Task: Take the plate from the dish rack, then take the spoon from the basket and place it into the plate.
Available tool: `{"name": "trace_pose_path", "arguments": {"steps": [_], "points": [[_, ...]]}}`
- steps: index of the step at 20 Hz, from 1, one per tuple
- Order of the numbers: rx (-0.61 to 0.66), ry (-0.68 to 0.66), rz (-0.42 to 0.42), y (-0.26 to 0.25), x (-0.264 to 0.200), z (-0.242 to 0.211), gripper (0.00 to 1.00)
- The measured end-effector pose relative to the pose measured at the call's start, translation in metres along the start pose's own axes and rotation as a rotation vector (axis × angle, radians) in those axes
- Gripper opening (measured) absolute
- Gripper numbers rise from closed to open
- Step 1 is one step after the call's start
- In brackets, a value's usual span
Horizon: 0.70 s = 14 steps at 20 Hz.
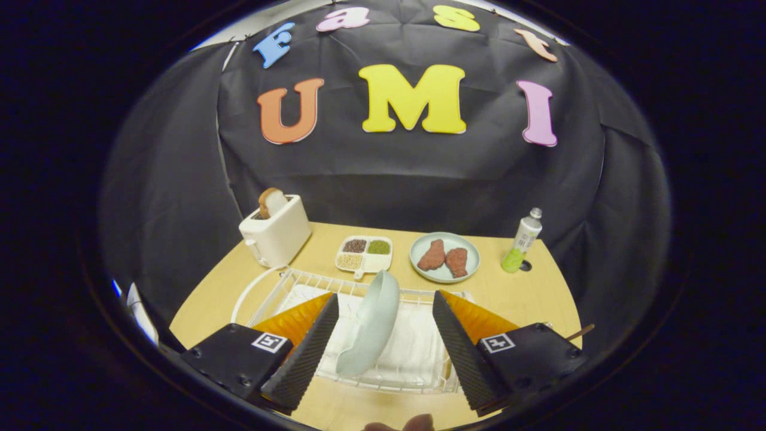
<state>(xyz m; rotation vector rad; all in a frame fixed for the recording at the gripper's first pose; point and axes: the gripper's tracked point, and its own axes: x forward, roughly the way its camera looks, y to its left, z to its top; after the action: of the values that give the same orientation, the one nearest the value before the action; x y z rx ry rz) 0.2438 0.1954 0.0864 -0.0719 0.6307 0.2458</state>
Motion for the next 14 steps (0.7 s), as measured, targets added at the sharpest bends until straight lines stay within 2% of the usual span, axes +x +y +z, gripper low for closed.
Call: {"name": "trace_pose_path", "arguments": {"steps": [8,10,14], "points": [[0.063,0.225,-0.064,0.007,0.059,-0.029,1.0],[0.094,0.263,-0.086,0.009,0.065,-0.037,0.95],[0.126,0.329,-0.127,0.011,0.07,-0.051,0.75]]}}
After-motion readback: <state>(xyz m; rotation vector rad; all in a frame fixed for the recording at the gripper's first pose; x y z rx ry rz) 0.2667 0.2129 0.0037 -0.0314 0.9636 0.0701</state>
